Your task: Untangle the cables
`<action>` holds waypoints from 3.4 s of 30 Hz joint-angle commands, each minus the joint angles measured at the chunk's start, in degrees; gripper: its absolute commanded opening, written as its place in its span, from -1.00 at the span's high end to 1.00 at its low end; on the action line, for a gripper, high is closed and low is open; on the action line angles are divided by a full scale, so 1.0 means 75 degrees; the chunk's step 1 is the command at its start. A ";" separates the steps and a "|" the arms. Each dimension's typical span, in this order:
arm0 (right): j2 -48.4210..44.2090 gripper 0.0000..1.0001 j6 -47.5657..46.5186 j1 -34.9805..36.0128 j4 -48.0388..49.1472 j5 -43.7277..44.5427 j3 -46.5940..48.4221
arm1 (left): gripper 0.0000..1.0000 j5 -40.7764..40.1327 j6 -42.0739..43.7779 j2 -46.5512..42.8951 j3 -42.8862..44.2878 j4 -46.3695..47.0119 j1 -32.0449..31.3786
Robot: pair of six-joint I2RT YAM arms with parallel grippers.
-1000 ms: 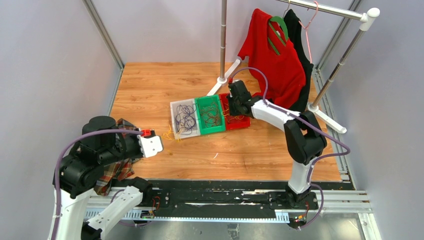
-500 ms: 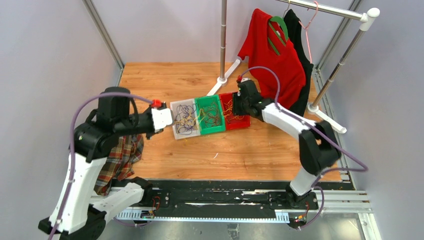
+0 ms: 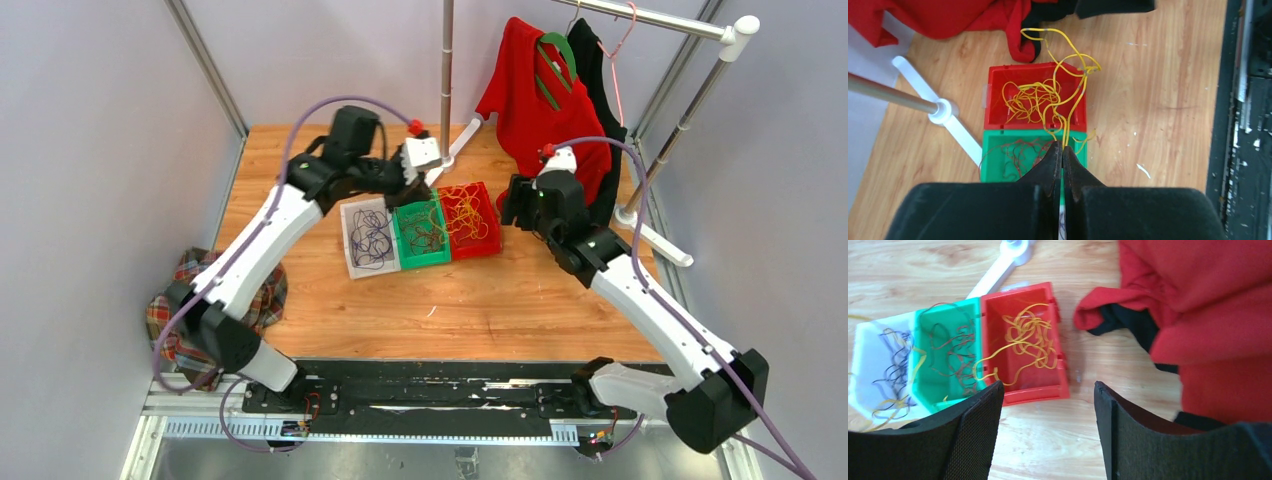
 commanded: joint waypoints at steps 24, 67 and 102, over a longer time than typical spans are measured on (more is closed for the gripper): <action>-0.0459 -0.29 0.0496 -0.0847 -0.0002 0.0784 -0.1143 | 0.99 -0.5008 0.2793 0.5117 0.1139 0.1266 -0.1981; -0.1701 -0.43 0.0282 -0.1351 -0.0273 -0.0055 -0.1830 | -0.96 -0.3743 -0.1079 0.0922 0.3030 -0.2629 -0.0996; -0.2364 -0.45 -0.2641 -0.1948 0.7432 0.5433 -0.6911 | -0.96 -0.1507 -0.4234 -0.3156 -1.0673 1.1563 0.5638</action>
